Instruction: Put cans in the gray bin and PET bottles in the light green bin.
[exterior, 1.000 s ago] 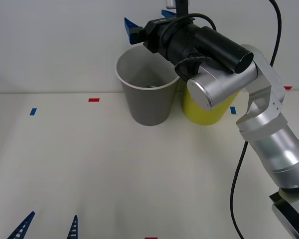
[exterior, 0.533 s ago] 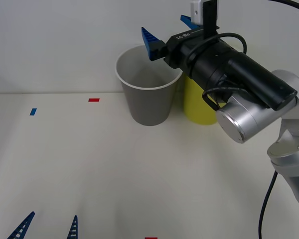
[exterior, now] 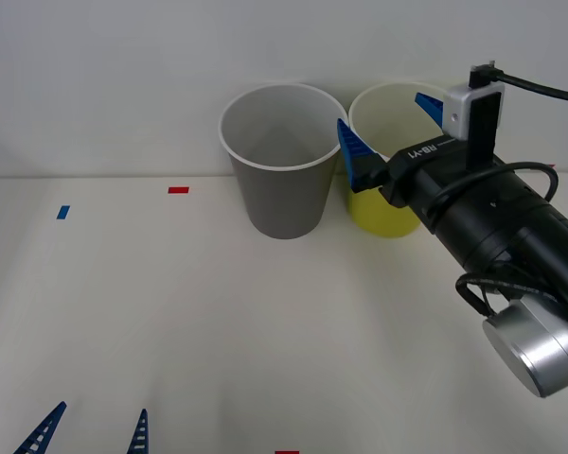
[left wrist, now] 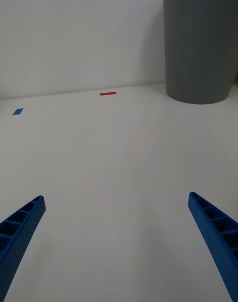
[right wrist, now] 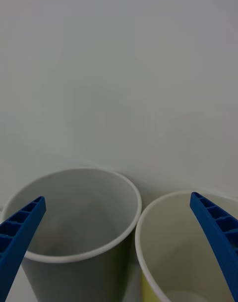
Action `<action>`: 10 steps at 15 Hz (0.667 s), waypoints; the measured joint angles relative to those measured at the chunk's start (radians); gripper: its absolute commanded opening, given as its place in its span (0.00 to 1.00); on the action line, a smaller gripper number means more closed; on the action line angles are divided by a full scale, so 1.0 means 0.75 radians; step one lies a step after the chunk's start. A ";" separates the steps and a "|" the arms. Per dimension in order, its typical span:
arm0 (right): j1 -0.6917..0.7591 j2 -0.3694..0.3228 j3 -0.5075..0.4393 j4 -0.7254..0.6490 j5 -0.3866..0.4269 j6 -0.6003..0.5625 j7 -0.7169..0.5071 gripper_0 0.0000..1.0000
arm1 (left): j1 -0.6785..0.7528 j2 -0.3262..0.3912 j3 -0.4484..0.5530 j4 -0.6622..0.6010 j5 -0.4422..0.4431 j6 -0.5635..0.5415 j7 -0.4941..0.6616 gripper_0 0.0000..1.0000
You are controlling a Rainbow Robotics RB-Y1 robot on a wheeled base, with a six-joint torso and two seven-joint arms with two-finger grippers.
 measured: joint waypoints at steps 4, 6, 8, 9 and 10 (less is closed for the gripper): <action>0.260 -0.003 -0.083 -0.112 0.057 -0.015 -0.012 1.00 | 0.000 0.000 0.000 0.000 0.000 0.000 0.000 1.00; 0.363 0.022 -0.104 -0.121 0.071 -0.049 -0.011 1.00 | 0.000 0.000 0.000 0.000 0.000 0.000 0.000 1.00; 0.447 0.074 -0.108 -0.123 0.093 -0.069 0.000 1.00 | 0.000 0.000 0.000 0.000 0.000 0.000 0.000 1.00; 0.487 0.100 -0.109 -0.123 0.104 -0.086 0.004 1.00 | 0.000 0.000 0.000 0.000 0.000 0.000 0.000 1.00; 0.532 0.132 -0.109 -0.123 0.113 -0.108 0.009 1.00 | 0.000 0.000 0.000 0.000 0.000 0.000 0.000 1.00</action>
